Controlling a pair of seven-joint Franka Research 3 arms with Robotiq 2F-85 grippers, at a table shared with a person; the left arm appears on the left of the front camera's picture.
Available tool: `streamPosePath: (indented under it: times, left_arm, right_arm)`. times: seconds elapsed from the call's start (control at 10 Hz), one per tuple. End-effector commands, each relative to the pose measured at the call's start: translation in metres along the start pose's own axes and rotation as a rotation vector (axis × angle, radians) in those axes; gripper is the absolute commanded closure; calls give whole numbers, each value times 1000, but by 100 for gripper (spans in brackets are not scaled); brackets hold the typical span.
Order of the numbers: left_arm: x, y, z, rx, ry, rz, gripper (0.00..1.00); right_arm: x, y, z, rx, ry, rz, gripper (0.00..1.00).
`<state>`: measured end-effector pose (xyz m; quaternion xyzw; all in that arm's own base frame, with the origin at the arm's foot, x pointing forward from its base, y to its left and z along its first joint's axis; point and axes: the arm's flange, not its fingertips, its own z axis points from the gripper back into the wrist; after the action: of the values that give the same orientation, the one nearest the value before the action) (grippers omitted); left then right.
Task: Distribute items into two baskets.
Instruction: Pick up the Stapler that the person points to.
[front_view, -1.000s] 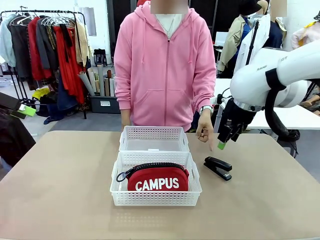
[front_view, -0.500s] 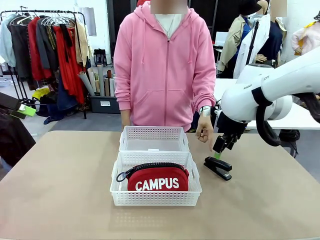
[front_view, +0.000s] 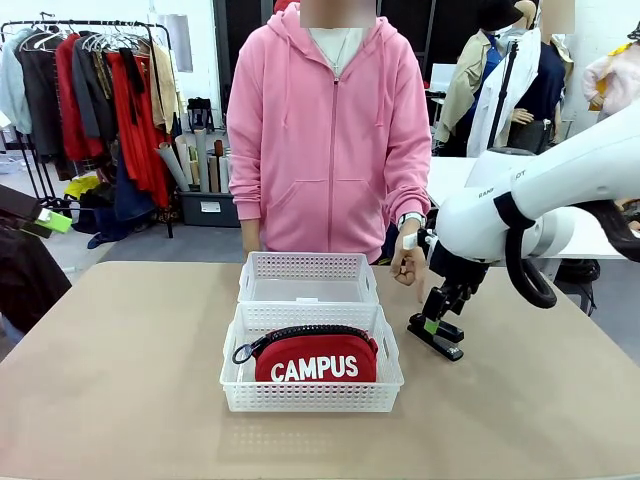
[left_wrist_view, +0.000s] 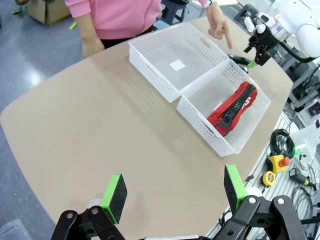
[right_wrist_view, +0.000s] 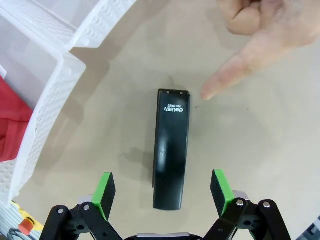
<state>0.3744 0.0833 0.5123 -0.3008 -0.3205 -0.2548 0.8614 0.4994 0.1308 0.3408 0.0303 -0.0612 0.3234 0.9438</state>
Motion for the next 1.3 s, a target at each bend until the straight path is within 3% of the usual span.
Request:
streamPosePath:
  times: [0.0, 0.4, 0.8, 0.9, 1.2]
  left_arm:
    - [0, 0, 1, -10, -16, -1, 0]
    - [0, 0, 1, -10, -16, -1, 0]
    - [0, 0, 1, -10, -16, -1, 0]
    - [0, 0, 1, -10, -16, -1, 0]
    - [0, 0, 1, -10, -16, -1, 0]
  right_arm:
    - [0, 2, -12, -21, -14, -1, 0]
    - [2, 0, -33, -85, 40, -5, 0]
    - [1, 0, -37, -63, 7, -18, 0]
    - [1, -1, -38, -66, 4, -18, 7]
    - [4, -2, -39, -70, -8, -11, 50]
